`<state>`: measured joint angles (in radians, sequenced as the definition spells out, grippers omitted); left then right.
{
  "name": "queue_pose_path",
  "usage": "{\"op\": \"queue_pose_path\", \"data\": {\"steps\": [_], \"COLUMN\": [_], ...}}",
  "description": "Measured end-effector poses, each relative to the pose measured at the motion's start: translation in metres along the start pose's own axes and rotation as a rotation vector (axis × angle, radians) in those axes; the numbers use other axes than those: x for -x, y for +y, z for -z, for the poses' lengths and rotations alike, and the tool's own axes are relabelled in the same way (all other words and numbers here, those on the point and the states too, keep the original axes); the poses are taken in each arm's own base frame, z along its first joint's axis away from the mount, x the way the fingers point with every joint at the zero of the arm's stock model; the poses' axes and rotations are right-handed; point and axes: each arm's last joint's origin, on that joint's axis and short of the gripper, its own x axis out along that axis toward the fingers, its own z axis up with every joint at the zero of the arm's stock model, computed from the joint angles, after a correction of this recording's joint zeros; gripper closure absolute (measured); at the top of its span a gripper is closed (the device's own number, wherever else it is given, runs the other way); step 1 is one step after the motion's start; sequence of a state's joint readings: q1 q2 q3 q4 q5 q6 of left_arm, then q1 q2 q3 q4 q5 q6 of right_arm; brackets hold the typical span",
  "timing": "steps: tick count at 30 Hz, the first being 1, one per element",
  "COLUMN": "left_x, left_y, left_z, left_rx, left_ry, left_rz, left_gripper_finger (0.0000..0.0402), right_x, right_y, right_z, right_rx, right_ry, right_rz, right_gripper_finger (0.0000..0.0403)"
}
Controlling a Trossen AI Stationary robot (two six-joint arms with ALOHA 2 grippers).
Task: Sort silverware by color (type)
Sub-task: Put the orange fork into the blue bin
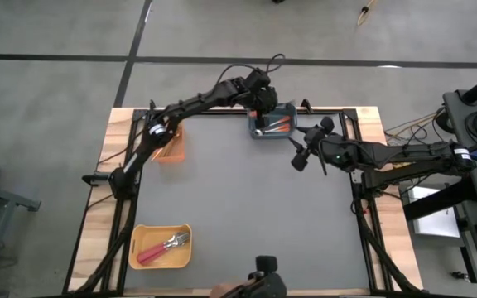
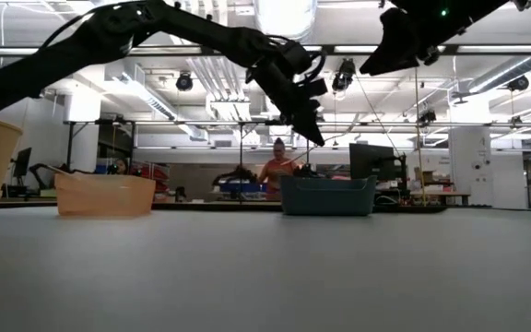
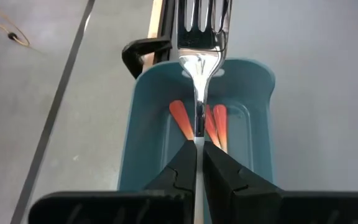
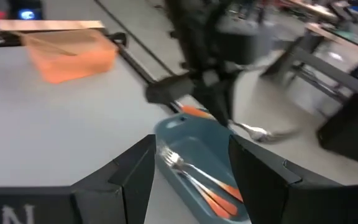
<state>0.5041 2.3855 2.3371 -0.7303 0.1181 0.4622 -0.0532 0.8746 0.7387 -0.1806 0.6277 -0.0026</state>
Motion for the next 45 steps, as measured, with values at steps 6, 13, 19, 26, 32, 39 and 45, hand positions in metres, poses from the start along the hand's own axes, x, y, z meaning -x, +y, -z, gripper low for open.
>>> {"op": "queue_pose_path", "data": {"steps": [6,13,19,26,32,39,45], "left_x": [0.017,0.04,0.06,0.085,0.091,0.095,0.093], "left_y": [0.0,-0.012,-0.022,-0.028,-0.045,-0.072,-0.086], "left_z": [-0.005,0.003,0.005,0.009,0.024,0.04,0.042], "left_rx": [0.03,0.099,0.113,0.156,0.215,0.264,0.283], "left_ry": [0.008,0.173,0.25,0.219,0.118,0.009,-0.019], "left_rz": [0.004,0.087,0.13,0.111,0.069,-0.027,-0.044], "left_gripper_finger": [0.0401,0.0401,0.0401,0.0401,0.0401,0.0401,0.0401], "right_x": [-0.004,-0.012,-0.026,-0.041,-0.053,-0.067,-0.079], "right_y": [-0.007,-0.008,0.0,0.005,0.003,-0.005,-0.005], "right_z": [0.001,0.004,0.005,0.008,0.004,0.0,0.005], "right_rx": [-0.157,-0.372,-0.417,-0.404,-0.462,-0.68,-0.785], "right_ry": [-0.002,0.01,-0.001,0.022,-0.009,-0.064,-0.044], "right_rz": [0.112,0.132,0.129,0.152,0.069,0.019,0.025], "right_gripper_finger": [0.0209,0.0209,0.0209,0.0209,0.0209,0.0209,0.0209]}}
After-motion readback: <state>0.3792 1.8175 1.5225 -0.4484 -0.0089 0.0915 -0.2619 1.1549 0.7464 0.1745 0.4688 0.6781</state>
